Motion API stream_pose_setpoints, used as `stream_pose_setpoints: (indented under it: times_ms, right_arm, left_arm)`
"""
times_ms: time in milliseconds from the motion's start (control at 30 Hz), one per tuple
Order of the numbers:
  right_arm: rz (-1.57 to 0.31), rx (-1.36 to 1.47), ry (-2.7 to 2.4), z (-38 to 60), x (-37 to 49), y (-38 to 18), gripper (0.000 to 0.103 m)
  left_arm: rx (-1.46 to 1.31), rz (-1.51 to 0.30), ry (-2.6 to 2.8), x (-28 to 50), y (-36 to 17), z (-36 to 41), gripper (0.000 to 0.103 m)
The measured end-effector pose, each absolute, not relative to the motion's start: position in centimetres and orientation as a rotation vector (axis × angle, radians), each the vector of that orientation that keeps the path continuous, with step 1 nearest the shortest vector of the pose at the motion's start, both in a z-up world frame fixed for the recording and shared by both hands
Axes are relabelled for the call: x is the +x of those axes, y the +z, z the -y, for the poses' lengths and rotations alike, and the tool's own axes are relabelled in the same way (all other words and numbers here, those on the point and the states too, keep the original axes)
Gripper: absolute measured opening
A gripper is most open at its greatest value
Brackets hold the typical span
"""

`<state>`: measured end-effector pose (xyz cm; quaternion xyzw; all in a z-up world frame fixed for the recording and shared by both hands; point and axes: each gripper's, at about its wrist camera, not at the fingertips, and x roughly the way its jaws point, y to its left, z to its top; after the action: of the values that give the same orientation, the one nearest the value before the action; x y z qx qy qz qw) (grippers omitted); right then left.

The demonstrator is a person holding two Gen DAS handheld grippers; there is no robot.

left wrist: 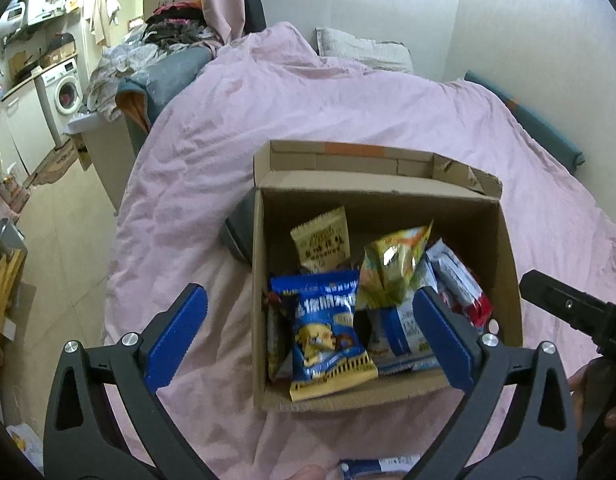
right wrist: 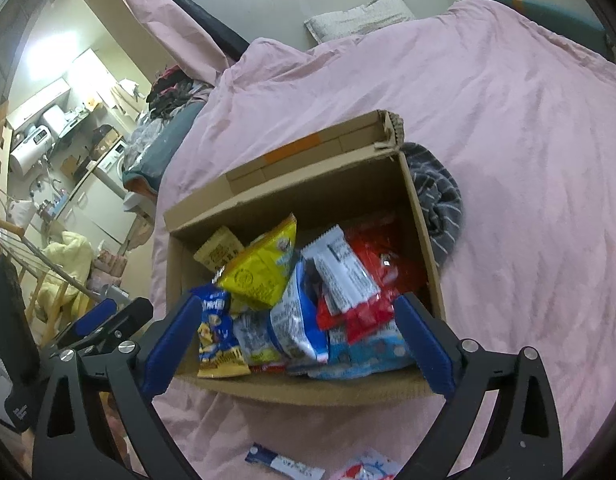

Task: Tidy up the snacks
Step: 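Withdraw both tools from the box toward the remaining snacks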

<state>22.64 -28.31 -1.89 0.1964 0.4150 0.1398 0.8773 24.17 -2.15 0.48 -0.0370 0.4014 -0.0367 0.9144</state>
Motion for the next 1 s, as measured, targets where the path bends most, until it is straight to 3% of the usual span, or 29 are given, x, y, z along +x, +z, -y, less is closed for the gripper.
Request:
stream_pose_setpoints:
  times_ms: [567, 1000]
  right_arm:
    - [-0.944, 0.466, 0.261, 29.1, 16.7, -3.4, 0.099]
    - [-1.200, 0.521, 0.179, 30.1, 14.5, -9.1, 0.099]
  left_arm:
    - [-0.135, -0.955, -0.004, 18.6, -2.1, 0.6, 0.101]
    - [-0.176, -1.058, 0.006, 15.7, -4.6, 0.0, 0.102]
